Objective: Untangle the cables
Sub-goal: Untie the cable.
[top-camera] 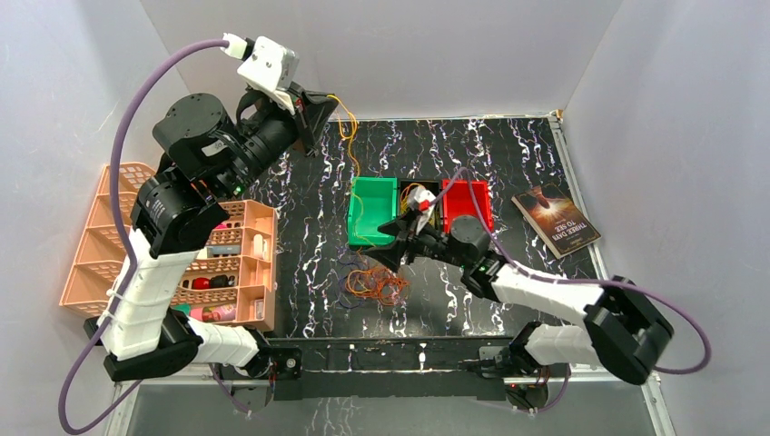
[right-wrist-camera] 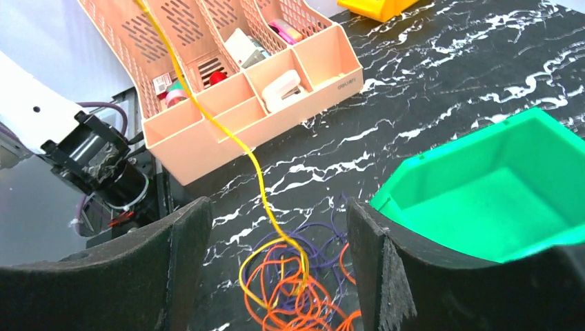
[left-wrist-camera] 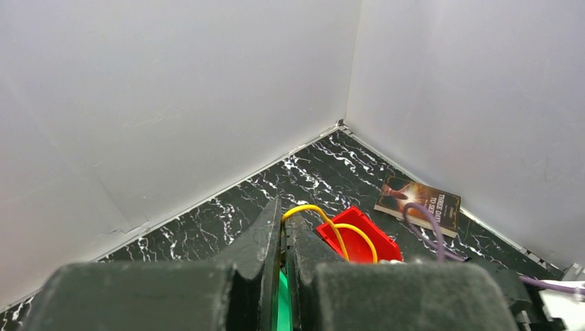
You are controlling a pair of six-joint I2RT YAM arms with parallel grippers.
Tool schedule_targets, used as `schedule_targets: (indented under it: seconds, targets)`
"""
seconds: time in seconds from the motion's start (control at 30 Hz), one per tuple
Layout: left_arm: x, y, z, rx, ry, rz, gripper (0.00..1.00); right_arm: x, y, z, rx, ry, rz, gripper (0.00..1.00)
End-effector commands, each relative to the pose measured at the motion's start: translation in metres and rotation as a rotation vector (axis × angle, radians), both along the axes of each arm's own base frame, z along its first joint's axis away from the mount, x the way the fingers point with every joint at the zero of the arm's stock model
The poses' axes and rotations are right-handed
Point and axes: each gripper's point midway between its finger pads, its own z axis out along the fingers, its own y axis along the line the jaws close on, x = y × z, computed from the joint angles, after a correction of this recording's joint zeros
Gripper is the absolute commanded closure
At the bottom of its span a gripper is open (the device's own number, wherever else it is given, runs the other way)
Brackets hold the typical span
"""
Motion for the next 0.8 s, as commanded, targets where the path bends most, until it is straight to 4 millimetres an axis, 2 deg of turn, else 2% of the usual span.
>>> schedule_targets:
  seconds: [0.0, 0.1, 0.17, 0.2, 0.3, 0.4, 0.6, 0.63, 0.7, 0.77]
  targets:
    - [-0.011, 0.003, 0.023, -0.048, -0.047, -0.036, 1.0, 0.013, 0.024, 0.026, 0.07, -0.118, 0.046, 0.22]
    - [-0.013, 0.005, 0.027, -0.057, -0.054, -0.036, 1.0, 0.019, 0.036, 0.013, 0.05, -0.1, 0.064, 0.26]
    - [-0.015, 0.008, 0.029, -0.061, -0.059, -0.031, 1.0, 0.019, 0.041, 0.006, 0.035, -0.08, 0.089, 0.35]
    - [-0.015, 0.009, 0.029, -0.063, -0.06, -0.027, 1.0, 0.02, 0.042, 0.003, 0.027, -0.07, 0.089, 0.44]
    - [-0.016, 0.017, 0.027, -0.065, -0.056, -0.001, 1.0, 0.023, 0.035, 0.002, 0.017, -0.047, 0.043, 0.82]
    - [-0.012, 0.025, 0.004, -0.046, -0.013, 0.05, 1.0, 0.023, 0.019, 0.025, 0.045, -0.074, -0.023, 1.0]
    - [-0.008, 0.038, -0.067, -0.029, 0.13, 0.141, 1.0, 0.023, -0.016, 0.092, -0.025, -0.148, -0.144, 1.0]
    - [-0.008, 0.038, -0.079, -0.03, 0.158, 0.148, 1.0, 0.025, -0.022, 0.109, -0.03, -0.159, -0.171, 1.0]
    - [-0.008, 0.037, -0.105, -0.039, 0.212, 0.154, 1.0, 0.027, -0.032, 0.117, -0.085, -0.142, -0.208, 1.0]
    - [-0.011, 0.032, -0.128, -0.06, 0.249, 0.138, 1.0, 0.026, -0.04, 0.14, -0.095, -0.143, -0.234, 1.0]
